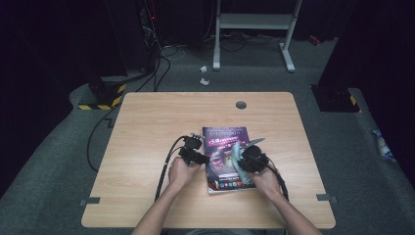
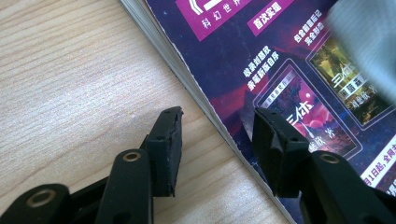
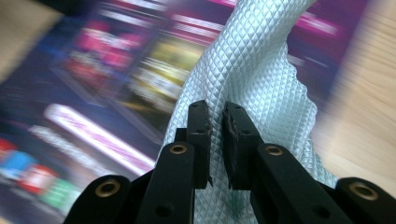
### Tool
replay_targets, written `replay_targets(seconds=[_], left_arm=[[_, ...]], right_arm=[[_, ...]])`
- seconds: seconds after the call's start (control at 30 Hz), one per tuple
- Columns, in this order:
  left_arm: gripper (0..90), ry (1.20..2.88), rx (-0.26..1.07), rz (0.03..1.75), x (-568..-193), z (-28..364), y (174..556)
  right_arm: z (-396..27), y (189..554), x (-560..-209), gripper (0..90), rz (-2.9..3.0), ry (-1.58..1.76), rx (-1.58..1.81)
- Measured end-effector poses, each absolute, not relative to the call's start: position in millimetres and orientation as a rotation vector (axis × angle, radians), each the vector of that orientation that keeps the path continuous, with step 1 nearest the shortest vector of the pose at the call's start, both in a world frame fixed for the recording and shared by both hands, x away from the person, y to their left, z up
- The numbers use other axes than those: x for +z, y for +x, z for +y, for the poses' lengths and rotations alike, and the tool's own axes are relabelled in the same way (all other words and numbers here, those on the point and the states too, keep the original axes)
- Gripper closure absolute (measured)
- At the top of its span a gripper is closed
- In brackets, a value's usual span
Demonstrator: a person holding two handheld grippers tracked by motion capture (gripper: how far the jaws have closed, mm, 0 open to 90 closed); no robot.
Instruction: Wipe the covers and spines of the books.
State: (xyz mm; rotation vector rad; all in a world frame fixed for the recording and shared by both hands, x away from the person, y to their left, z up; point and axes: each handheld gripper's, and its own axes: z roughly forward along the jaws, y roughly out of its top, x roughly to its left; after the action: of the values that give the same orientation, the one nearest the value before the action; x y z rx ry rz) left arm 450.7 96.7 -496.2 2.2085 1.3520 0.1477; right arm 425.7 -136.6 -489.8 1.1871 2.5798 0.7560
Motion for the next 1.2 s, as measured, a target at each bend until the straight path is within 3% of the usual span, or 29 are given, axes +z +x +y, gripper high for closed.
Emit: replay_targets(seconds=[0.23,0.37,0.5,0.73,0.87,1.2], left_arm=[[52.5,2.213,0.146,1.352,-496,97,451],[52.6,2.216,0.144,1.347,-496,97,451],[52.5,2.207,0.145,1.35,-496,97,451],[52.5,2.185,0.145,1.352,-497,98,450],[52.0,2.173,0.136,1.358,-497,98,451],[53.3,2.183,0.154,1.336,-496,85,455]], right_arm=[[-73,415,-492,81.4,2.698,1.002,0.813],[-69,415,-492,81.2,2.705,0.996,0.828],[-88,419,-492,81.2,2.679,1.025,0.824],[-182,427,-493,81.1,2.507,1.305,0.828],[-212,433,-491,80.9,2.445,1.401,0.826],[-218,445,-497,80.8,2.386,1.487,0.906]])
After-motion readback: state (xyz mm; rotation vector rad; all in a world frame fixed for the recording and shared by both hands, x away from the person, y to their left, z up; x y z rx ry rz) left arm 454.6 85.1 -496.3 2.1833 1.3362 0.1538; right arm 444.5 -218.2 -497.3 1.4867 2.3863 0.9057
